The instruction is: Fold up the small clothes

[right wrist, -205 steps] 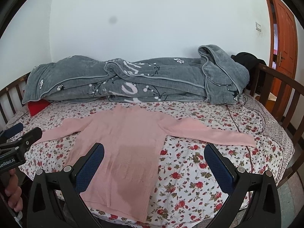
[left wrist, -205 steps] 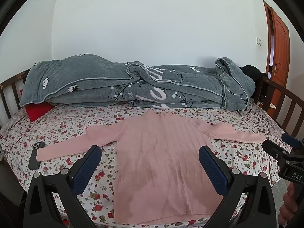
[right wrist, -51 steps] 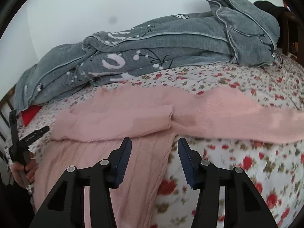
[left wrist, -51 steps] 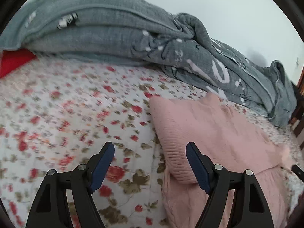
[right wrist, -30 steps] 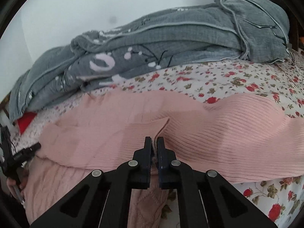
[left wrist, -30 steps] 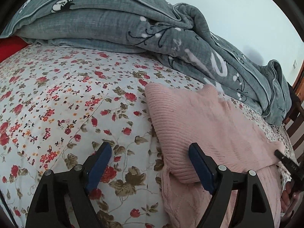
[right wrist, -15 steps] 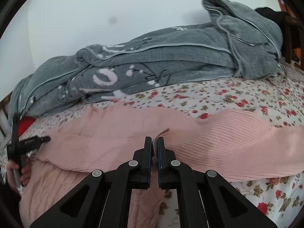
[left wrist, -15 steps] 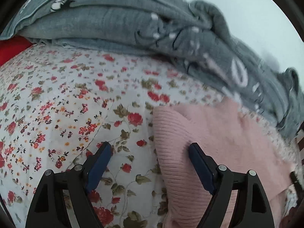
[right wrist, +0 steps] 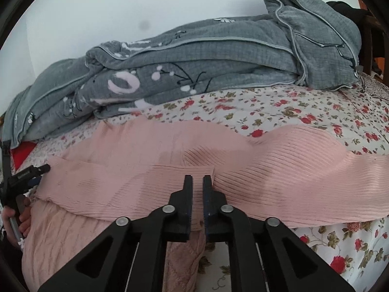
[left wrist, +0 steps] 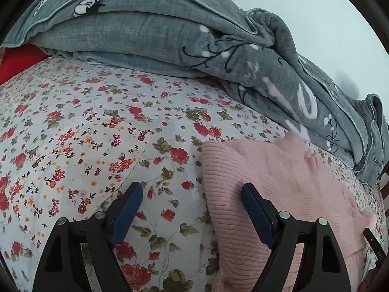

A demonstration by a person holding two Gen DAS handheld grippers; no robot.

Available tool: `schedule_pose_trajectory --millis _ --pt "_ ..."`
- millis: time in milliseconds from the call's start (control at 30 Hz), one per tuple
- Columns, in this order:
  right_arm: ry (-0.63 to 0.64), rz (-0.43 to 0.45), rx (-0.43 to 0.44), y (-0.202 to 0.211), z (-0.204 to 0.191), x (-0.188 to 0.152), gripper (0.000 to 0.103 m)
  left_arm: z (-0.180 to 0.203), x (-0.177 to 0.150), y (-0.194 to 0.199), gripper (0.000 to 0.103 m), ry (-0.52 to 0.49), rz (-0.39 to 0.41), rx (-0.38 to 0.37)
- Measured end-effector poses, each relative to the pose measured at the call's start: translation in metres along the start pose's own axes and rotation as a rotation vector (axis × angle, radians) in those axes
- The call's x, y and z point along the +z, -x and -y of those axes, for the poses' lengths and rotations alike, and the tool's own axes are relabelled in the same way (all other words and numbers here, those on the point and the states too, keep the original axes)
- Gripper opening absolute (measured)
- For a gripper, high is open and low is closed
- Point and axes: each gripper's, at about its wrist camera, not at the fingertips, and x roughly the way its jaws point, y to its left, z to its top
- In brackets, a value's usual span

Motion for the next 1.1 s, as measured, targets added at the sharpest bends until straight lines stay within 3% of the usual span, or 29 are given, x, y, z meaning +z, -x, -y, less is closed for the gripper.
schedule_pose_trajectory --millis 67,200,333,467,567,600,667,733,833,900,1000,1100 --pt "-0.004 -0.018 -0.004 -0.002 0.001 0.0 0.017 0.001 0.0 0.001 0.083 -0.004 0.002 0.003" --pt "-0.012 -0.068 -0.004 -0.008 0.003 -0.002 0.019 0.003 -0.001 0.002 0.083 -0.013 0.001 0.015" --pt "-0.021 -0.071 0.002 -0.008 0.005 -0.002 0.026 0.006 -0.004 0.006 0.084 -0.022 -0.003 0.032" --pt "-0.012 -0.07 -0.019 -0.008 0.002 -0.001 0.028 0.004 -0.011 0.013 0.085 -0.026 -0.019 0.037" --pt "-0.037 -0.066 -0.029 0.006 0.009 0.005 0.031 0.008 -0.024 0.026 0.085 -0.092 -0.011 0.062" --pt "-0.044 -0.053 -0.034 0.016 0.013 0.005 0.034 0.01 -0.028 0.032 0.085 -0.116 -0.005 0.064" --pt "-0.053 -0.019 -0.064 0.035 0.023 0.005 0.061 0.01 -0.039 0.039 0.088 -0.153 -0.004 0.055" --pt "-0.074 0.042 -0.12 0.068 0.047 -0.003 0.071 0.005 -0.043 0.043 0.089 -0.145 -0.012 0.038" --pt "-0.094 0.095 -0.202 0.103 0.084 -0.015 0.071 -0.003 -0.043 0.046 0.089 -0.098 0.0 0.039" --pt "-0.127 0.127 -0.303 0.134 0.128 -0.026 0.071 -0.002 -0.044 0.046 0.09 -0.103 0.003 0.048" --pt "-0.207 0.124 -0.351 0.16 0.183 -0.037 0.071 0.001 -0.045 0.046 0.09 -0.116 0.007 0.063" --pt "-0.323 0.101 -0.334 0.173 0.233 -0.049 0.069 0.001 -0.045 0.045 0.09 -0.113 0.006 0.061"
